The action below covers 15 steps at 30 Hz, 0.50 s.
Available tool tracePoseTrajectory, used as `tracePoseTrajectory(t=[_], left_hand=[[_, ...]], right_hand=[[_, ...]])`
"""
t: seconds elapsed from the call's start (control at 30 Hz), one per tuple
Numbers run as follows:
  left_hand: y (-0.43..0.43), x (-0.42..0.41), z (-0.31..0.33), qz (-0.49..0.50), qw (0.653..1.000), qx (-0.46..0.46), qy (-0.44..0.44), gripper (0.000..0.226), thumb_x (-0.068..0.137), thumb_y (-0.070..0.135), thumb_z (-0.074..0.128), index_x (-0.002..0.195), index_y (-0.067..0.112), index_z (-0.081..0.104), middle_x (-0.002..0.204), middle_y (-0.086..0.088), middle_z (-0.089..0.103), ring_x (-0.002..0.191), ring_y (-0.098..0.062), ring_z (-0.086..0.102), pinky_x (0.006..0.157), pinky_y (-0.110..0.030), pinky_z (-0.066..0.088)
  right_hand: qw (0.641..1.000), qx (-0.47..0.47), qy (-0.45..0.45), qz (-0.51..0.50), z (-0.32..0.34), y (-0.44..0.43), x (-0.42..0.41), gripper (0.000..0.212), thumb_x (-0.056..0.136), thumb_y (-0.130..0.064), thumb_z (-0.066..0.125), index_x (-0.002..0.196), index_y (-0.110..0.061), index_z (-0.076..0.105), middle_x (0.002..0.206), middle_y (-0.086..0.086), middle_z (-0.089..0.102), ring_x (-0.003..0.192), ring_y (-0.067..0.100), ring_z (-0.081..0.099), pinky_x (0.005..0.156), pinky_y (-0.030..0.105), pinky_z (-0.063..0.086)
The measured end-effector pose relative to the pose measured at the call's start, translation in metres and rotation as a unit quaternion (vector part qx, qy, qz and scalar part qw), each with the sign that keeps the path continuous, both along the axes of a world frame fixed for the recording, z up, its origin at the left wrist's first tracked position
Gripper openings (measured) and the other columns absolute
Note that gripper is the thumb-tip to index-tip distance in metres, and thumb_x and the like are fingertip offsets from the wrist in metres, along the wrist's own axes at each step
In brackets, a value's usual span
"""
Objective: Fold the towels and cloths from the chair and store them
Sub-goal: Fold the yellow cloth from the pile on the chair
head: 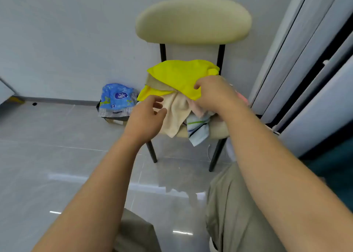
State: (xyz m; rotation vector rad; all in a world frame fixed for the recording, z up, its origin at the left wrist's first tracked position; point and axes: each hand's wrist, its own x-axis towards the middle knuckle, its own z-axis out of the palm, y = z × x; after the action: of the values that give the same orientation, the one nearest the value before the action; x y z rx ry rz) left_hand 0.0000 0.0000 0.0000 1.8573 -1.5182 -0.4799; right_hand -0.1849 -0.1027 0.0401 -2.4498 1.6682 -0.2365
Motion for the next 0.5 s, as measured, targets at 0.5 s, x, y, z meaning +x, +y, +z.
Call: tracePoseTrajectory(t=[0.5], left_hand=[[-0.055,0.014,-0.015,0.044,0.991,-0.016,0.125,0.032,0.092,0.029,0.062,0.124,0.026,0.06,0.108,0.013,0.069,0.096,-0.013,0.068,0.083,-0.03,0.052]], right_hand=[[0.993,-0.077,0.04,-0.075,-0.033,-0.029,0.036,0.017,0.095,-0.024,0.057,0.107,-0.014,0.063,0.118,0.014,0.063,0.113,0.038,0.055,0.078,0.04,0.041]])
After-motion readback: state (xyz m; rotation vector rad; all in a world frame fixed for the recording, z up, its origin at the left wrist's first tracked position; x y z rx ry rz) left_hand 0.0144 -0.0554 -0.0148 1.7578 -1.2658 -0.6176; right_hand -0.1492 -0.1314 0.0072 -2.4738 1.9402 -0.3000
